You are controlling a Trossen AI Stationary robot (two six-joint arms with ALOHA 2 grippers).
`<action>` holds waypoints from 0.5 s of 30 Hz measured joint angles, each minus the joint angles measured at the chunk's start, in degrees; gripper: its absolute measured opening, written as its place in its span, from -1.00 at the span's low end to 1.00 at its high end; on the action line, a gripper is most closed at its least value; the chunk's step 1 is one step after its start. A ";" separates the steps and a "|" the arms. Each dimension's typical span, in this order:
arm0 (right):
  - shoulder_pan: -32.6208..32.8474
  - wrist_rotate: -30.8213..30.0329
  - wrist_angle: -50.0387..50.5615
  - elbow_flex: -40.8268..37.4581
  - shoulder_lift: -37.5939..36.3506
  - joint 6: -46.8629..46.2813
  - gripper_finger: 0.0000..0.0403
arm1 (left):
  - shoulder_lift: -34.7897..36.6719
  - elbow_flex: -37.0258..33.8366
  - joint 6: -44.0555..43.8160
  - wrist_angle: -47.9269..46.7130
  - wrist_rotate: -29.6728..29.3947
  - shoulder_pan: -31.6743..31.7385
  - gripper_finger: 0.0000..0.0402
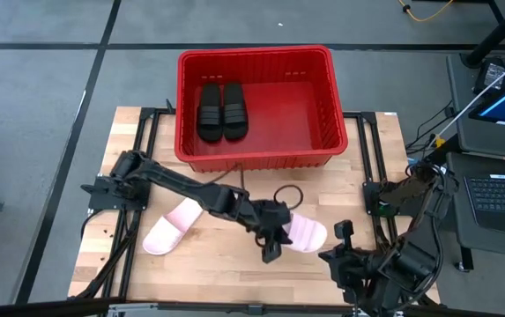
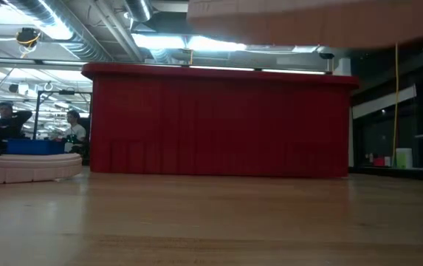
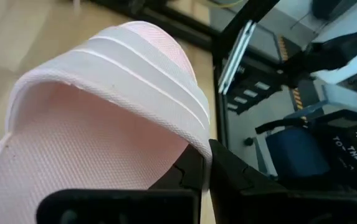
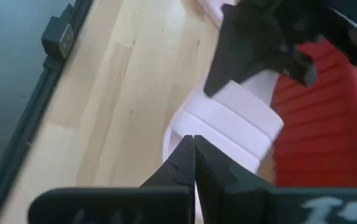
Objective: Pick and place slides into bin
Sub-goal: Put the right pink slides into the red bin
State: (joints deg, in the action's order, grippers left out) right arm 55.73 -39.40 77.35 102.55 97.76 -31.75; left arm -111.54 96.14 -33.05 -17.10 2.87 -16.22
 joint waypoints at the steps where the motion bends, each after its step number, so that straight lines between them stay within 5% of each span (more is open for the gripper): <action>1: -0.37 0.00 0.06 0.52 0.00 1.65 -0.97 | 0.78 0.00 0.77 -0.23 0.26 0.34 -0.98; 8: -3.19 -3.78 0.96 3.46 -0.02 11.08 -0.91 | 6.08 0.02 4.13 -6.06 1.19 2.52 -0.97; 15: -5.27 -9.21 1.70 5.07 -0.04 21.84 -0.60 | 9.94 0.02 7.13 -9.59 -1.38 2.88 -0.97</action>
State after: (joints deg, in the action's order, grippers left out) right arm 50.46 -48.60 79.05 107.63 97.71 -9.91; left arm -101.60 96.16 -25.92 -26.69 1.49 -13.34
